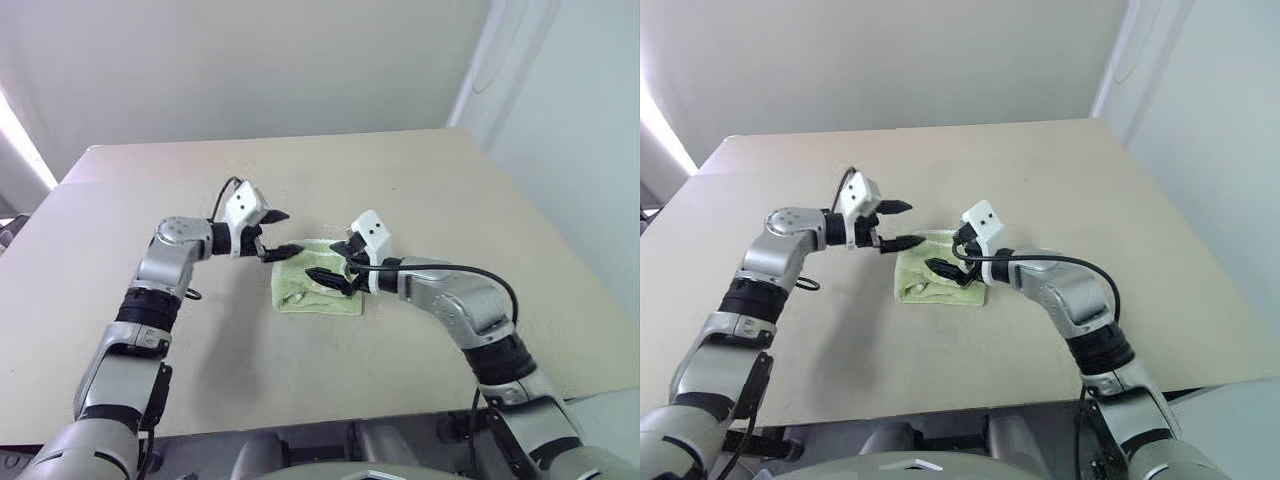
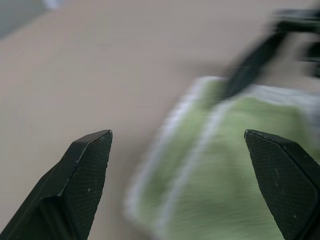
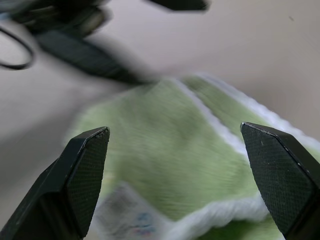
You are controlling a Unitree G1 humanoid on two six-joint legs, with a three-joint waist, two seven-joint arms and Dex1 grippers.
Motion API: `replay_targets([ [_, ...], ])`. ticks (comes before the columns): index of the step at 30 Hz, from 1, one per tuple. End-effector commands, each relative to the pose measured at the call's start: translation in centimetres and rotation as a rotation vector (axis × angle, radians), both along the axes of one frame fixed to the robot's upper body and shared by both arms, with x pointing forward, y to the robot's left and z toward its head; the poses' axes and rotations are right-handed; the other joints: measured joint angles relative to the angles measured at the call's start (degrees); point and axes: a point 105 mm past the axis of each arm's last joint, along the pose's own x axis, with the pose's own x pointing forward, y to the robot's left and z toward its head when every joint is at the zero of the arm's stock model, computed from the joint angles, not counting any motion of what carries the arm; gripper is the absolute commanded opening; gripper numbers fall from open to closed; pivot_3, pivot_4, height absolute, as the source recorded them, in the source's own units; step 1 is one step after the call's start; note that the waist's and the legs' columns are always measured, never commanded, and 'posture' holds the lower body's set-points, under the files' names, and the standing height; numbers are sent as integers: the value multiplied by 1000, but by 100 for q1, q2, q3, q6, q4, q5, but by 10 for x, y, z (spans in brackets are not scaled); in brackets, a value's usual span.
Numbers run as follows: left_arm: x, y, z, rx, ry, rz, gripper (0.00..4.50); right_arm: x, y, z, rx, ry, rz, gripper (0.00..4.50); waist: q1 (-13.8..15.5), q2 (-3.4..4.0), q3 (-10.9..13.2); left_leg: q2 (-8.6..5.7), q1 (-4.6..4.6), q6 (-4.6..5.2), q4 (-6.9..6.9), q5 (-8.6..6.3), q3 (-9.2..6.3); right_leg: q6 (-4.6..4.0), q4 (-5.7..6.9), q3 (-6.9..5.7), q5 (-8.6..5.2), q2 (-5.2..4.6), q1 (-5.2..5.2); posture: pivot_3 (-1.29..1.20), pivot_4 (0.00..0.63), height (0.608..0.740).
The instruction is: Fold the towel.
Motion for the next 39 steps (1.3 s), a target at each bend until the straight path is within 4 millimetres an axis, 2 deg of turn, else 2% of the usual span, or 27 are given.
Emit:
replay_targets([
  [1,-15,2,-15,93,-24,-77,4464,-2,1,-10,-61,-28,20,4406,-7,0,0,0,0,0,0,0,0,0,1,0,0,0,-1,0,0,712],
  [3,-21,4,-31,146,-17,-96,4464,-7,-1,-19,-85,-10,27,4406,-10,0,0,1,0,0,0,0,-2,0,2,-1,0,1,-1,0,0,712],
  [7,-19,13,-59,234,-24,-73,4464,-11,-3,-30,-120,1,24,4406,25,-2,-1,-1,17,0,5,0,-2,2,1,-1,-5,0,17,0,0,712],
  [12,-12,13,-66,217,-20,-54,4464,-10,-7,-40,-178,0,10,4406,24,-1,-4,0,85,0,2,0,0,2,1,-1,-23,0,82,0,0,712],
  [16,-11,12,-55,133,-16,-74,4464,-4,-8,-33,-151,-16,-9,4406,22,-2,-8,0,91,-1,3,0,-3,1,3,-1,-22,3,90,0,0,712],
  [21,-17,19,-34,20,36,-131,4464,3,-14,-12,-63,-36,-25,4406,18,-2,-7,0,77,0,3,0,-3,1,1,0,-21,2,77,0,0,712],
  [25,-23,31,-8,-11,78,-185,4464,2,-15,16,64,-56,1,4406,-12,-2,-5,0,65,0,-1,0,-3,2,-1,0,-21,3,64,0,0,712],
  [28,-26,40,13,-24,91,-200,4464,2,-19,20,76,-67,8,4406,-77,-2,-5,1,66,0,-4,0,-5,2,0,-1,-22,3,63,0,0,712],
  [31,-28,54,32,-23,103,-195,4464,-5,-16,36,118,-92,67,4406,-116,0,-3,1,68,0,-4,0,-4,2,0,0,-23,2,64,0,0,712],
  [33,-21,62,42,-29,94,-150,4464,-13,-12,42,121,-114,125,4406,-121,0,-2,1,69,0,-4,0,-5,2,0,0,-23,3,64,0,0,712],
  [36,-16,66,42,-16,93,-108,4464,-33,3,39,101,-118,266,4406,-116,1,-2,1,71,0,-5,0,-5,3,0,-1,-23,3,64,0,0,712],
  [39,-23,61,38,-22,120,-123,4464,-46,15,32,41,-141,366,4406,-131,1,-2,2,72,0,-8,0,-5,3,-1,-1,-24,4,63,0,0,712],
])
